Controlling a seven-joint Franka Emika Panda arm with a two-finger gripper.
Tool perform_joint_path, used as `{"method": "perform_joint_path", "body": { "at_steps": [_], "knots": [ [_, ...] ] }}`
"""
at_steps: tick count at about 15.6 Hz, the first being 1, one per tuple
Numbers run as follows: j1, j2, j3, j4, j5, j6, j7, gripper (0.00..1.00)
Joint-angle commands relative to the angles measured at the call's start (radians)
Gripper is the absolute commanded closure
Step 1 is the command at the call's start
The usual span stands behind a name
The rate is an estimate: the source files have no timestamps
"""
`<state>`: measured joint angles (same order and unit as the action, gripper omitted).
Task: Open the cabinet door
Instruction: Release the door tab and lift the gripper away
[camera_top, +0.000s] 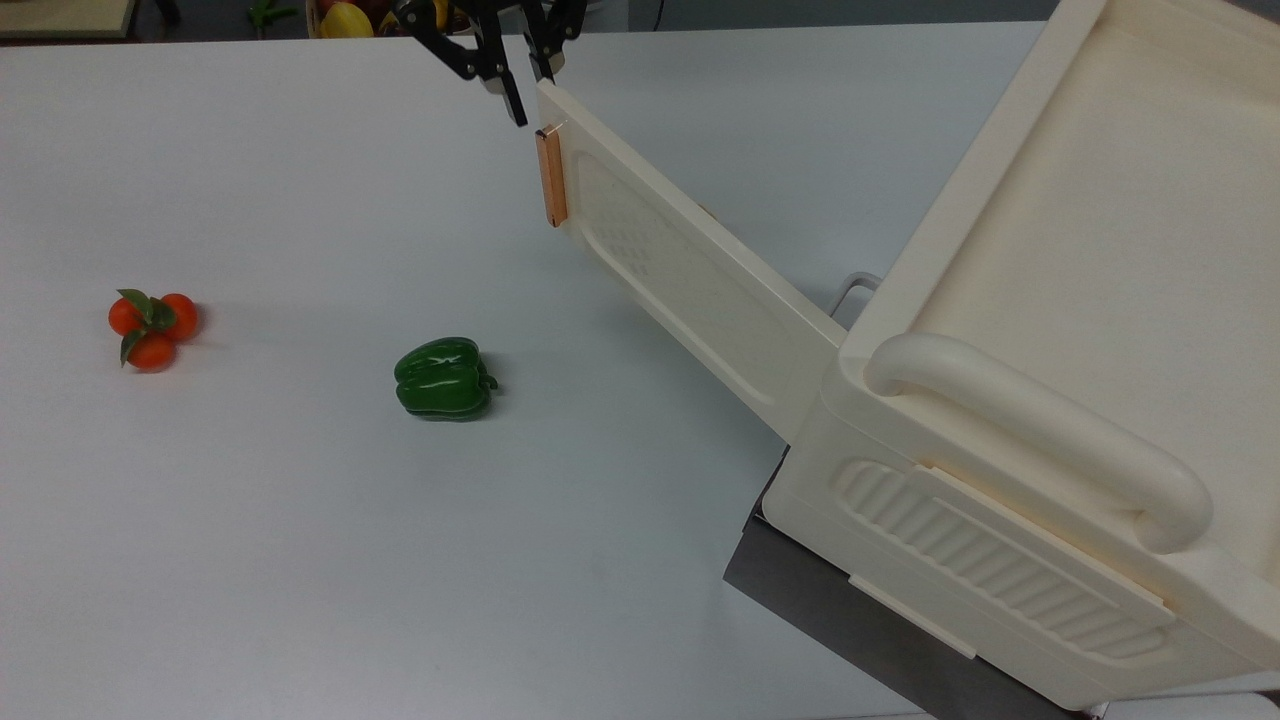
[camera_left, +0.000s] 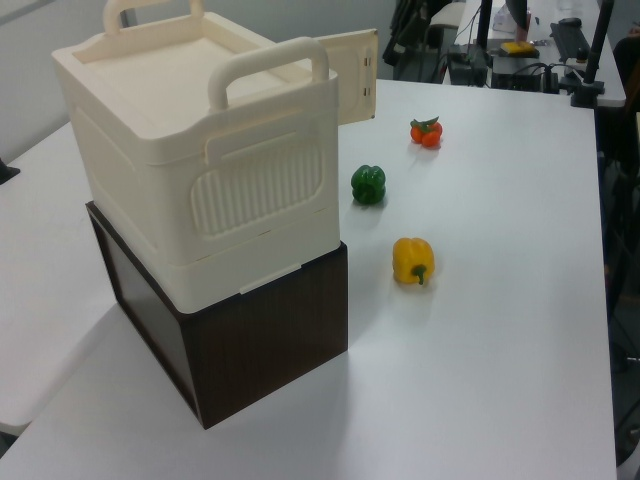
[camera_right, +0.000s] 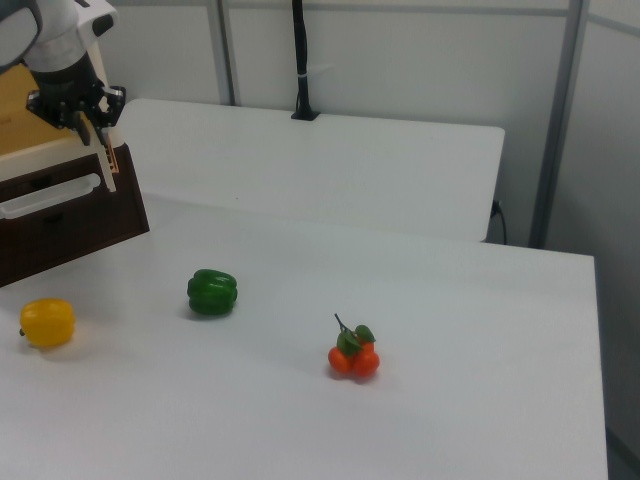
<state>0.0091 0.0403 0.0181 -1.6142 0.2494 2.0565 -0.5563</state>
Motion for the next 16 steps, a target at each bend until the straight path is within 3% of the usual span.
{"method": "perform_joint_path", "body": {
  "at_steps": [1,5,10,13,14,16],
  "knots": [
    [0.006,0.021,-0.003,-0.015,0.013,0.100,0.032,0.76],
    [-0.008,0.026,-0.017,-0.015,0.010,0.105,0.024,0.76],
    [-0.017,0.044,-0.020,-0.013,0.008,0.227,0.052,0.76],
    [-0.031,0.035,-0.035,-0.015,0.007,0.208,0.050,0.75],
    [-0.035,0.029,-0.043,-0.016,0.007,0.194,0.052,0.70],
    [-0.050,0.000,-0.072,-0.015,0.007,0.047,0.043,0.45]
  ]
}}
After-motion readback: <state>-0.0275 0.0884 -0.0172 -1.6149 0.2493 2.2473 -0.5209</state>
